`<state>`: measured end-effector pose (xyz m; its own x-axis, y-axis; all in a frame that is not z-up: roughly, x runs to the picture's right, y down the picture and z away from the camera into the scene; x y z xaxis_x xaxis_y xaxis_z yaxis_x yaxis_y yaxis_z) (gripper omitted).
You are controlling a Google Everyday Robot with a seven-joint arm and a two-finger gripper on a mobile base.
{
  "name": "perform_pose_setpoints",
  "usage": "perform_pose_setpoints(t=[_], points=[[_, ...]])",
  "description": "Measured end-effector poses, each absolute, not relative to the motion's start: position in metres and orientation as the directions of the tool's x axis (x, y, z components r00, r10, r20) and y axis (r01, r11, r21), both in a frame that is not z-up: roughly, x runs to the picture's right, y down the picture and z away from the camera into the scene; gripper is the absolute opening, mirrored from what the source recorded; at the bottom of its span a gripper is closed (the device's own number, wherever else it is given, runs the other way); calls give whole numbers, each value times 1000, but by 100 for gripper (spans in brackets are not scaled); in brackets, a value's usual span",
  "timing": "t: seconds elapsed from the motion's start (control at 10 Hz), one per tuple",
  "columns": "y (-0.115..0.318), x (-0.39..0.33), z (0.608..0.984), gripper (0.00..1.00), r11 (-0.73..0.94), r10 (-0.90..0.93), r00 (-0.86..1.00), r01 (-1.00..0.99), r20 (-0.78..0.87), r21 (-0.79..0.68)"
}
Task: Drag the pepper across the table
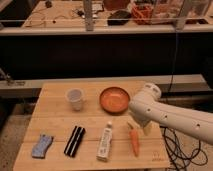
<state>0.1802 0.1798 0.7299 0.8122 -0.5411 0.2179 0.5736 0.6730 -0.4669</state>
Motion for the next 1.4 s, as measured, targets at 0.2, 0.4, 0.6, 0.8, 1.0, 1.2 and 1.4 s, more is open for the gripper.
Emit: perform_pose_setpoints(t=[0.2, 0.4, 0.6, 0.8, 1.0, 1.2, 1.4], points=[[184, 180, 730, 80, 657, -565, 792, 601, 230, -456], [188, 180, 732, 80, 639, -590, 770, 629, 243, -443], [195, 181, 733, 80, 623, -609, 751, 652, 255, -432], [204, 182, 735, 80, 601, -635, 723, 683, 271, -416], [208, 183, 734, 80, 591, -646, 710, 698, 281, -404], [214, 185, 734, 80, 584, -655, 698, 711, 289, -393], [223, 186, 739, 80, 575, -661, 684, 725, 308, -378]])
